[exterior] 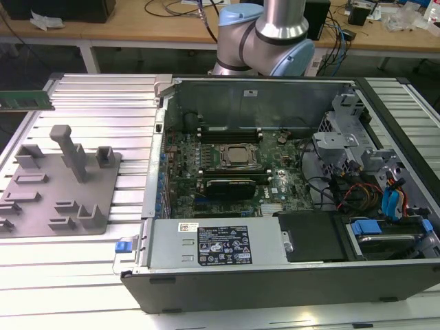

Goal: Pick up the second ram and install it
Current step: 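Pick up the second ram and move it above second insertion slot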

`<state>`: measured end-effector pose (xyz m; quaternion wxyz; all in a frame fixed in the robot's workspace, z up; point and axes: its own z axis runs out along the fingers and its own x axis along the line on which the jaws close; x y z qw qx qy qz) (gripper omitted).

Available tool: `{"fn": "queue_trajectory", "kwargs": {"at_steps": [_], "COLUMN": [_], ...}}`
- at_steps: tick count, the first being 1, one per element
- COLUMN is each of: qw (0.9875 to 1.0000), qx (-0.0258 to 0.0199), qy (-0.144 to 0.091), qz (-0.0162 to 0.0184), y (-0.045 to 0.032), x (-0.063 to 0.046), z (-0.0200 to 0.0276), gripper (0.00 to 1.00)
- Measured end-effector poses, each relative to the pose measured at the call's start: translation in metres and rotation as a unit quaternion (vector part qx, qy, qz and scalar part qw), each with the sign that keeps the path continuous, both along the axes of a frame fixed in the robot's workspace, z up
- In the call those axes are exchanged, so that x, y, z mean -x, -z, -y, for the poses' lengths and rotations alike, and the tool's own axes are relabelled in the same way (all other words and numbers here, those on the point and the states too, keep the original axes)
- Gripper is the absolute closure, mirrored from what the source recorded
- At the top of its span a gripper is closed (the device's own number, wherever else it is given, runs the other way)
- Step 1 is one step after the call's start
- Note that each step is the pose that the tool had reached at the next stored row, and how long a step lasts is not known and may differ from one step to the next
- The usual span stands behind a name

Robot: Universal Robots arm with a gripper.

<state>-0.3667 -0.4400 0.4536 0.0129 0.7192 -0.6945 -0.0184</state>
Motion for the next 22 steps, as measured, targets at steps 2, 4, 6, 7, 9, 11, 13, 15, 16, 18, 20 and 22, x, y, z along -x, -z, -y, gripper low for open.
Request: {"fn": "queue_trajectory", "kwargs": {"at_steps": [2, 4, 6, 7, 9, 11, 13, 15, 16, 18, 20, 22], "qw": [1.0000, 1.0000, 1.0000, 1.0000, 1.0000, 1.0000, 1.0000, 1.0000, 1.0000, 1.0000, 1.0000, 1.0000], "qx": [0.0000, 0.0000, 0.0000, 0.0000, 0.0000, 0.0000, 0.0000, 0.0001, 0.0001, 0.0000, 0.0000, 0.0000], "qy": [0.000, 0.000, 0.000, 0.000, 0.000, 0.000, 0.000, 0.000, 0.000, 0.000, 0.000, 0.000], "qz": [-0.0001, -0.0001, -0.0001, -0.0001, -0.0002, -0.0004, -0.0007, -0.0014, -0.0016, -0.0016, -0.0016, -0.0016], "y": [-0.0001, -0.0001, 0.0000, 0.0000, 0.0001, 0.0003, 0.0011, 0.0038, 0.0054, 0.0097, 0.0144, 0.0182], "x": [-0.006, -0.009, -0.014, -0.023, -0.032, -0.044, -0.059, -0.077, -0.082, -0.090, -0.101, -0.111], "z": [0.0000, 0.0000, 0.0000, 0.0000, 0.0000, -0.0001, 0.0000, 0.0000, 0.0000, 0.0000, 0.0000, 0.0000], "gripper": [0.91, 0.91, 0.91, 0.91, 0.91, 0.91, 0.91, 0.91, 0.91, 0.91, 0.91, 0.91]}}
